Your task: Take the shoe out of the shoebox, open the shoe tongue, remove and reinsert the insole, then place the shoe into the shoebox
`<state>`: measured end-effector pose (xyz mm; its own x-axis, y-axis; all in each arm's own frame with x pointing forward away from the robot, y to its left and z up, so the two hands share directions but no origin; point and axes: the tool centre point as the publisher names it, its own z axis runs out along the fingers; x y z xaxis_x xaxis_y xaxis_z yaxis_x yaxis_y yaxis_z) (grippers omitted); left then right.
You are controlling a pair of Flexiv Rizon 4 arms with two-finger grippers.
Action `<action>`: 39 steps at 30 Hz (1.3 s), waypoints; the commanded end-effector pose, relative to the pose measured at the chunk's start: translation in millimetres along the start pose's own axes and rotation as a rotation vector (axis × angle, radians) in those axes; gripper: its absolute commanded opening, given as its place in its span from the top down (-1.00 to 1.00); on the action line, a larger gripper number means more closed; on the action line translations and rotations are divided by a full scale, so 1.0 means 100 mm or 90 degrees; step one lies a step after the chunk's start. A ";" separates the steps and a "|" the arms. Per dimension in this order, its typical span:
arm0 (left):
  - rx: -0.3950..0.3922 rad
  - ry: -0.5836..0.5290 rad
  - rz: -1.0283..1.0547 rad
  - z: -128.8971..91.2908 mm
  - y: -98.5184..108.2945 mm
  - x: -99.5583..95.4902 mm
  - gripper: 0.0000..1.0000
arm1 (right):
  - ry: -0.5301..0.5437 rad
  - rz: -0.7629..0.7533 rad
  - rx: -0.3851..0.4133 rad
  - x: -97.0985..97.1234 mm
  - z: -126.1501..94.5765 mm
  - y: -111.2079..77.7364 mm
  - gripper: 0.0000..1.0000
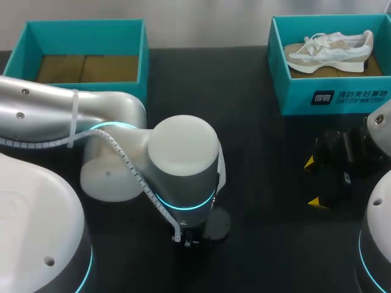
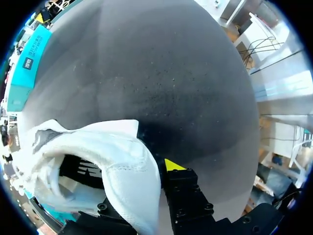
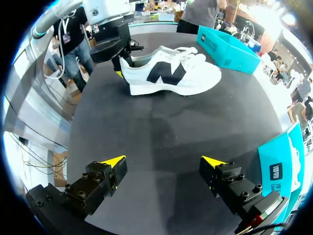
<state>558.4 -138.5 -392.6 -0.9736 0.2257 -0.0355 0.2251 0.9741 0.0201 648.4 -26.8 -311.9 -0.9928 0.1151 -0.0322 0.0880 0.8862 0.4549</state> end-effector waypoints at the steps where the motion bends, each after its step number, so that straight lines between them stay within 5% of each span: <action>1: -0.001 0.000 -0.002 -0.09 0.01 0.00 1.00 | -0.002 0.000 0.001 0.02 0.00 0.00 -1.00; 10: -0.013 0.042 -0.028 -0.40 0.05 -0.18 1.00 | -0.002 0.000 0.001 0.02 0.00 0.00 -1.00; 39: -0.038 0.041 -0.051 -2.18 0.54 -1.14 1.00 | -0.002 0.000 0.001 0.02 0.00 0.00 -1.00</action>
<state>667.7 -118.3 -213.9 -0.9907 0.1347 0.0204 0.1360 0.9865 0.0908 648.4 -26.7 -311.9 -0.9928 0.1152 -0.0322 0.0880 0.8862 0.4549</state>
